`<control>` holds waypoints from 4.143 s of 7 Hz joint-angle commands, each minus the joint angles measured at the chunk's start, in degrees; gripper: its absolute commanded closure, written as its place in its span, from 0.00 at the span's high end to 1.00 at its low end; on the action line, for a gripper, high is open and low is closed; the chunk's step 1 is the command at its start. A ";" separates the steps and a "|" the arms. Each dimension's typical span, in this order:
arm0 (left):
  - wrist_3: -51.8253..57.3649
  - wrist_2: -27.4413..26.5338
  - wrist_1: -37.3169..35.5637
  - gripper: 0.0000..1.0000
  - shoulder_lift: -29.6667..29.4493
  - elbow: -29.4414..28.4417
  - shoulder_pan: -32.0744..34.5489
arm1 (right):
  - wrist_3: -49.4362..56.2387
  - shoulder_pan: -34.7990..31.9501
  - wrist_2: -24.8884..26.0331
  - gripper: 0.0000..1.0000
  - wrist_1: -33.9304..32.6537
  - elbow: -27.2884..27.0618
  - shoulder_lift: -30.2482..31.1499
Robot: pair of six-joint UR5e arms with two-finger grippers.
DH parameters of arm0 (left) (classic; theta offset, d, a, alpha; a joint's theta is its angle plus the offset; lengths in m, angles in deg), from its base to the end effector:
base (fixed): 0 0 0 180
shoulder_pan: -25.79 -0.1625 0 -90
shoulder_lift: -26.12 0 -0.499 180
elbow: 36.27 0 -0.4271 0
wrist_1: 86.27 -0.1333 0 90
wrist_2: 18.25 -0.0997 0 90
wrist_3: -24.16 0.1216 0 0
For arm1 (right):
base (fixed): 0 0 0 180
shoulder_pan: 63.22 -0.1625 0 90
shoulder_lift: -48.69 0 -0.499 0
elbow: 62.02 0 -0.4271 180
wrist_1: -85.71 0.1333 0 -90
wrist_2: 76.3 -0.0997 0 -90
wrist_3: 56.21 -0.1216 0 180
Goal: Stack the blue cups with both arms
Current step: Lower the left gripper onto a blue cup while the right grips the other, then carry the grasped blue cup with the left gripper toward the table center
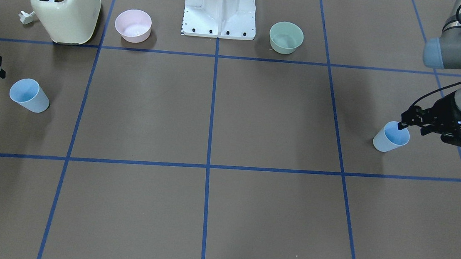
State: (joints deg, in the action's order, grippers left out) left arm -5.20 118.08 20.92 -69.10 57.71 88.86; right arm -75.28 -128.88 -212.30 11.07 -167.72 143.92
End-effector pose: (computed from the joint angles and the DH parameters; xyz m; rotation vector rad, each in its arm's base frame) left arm 0.2284 -0.5498 0.6220 0.0091 0.9047 0.1467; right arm -0.1648 -0.4754 0.6144 0.1044 -0.8921 -0.2666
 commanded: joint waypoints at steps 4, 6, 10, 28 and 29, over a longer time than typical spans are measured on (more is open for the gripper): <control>-0.09 -0.02 0.83 0.67 -2.08 -3.45 -1.54 | 0.09 2.46 1.87 0.98 0.01 0.32 -0.05; -1.31 0.07 2.50 0.55 -2.17 -4.16 -2.60 | 0.09 2.46 1.87 0.98 0.01 0.32 -0.05; -2.98 0.25 2.24 0.00 -2.17 -1.98 -2.60 | 0.70 2.55 1.96 0.98 0.01 0.58 -0.05; -55.90 -16.45 -18.07 0.00 -36.61 2.71 -30.72 | -0.17 3.43 0.02 0.85 3.62 9.10 -6.55; -55.90 -16.54 -17.89 0.00 -38.88 0.17 -31.60 | -0.17 3.52 0.02 0.85 3.62 9.10 -6.55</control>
State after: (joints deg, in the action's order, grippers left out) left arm -61.12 101.65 2.71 -105.81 60.35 58.21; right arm -75.46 -125.51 -212.34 14.70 -158.59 137.35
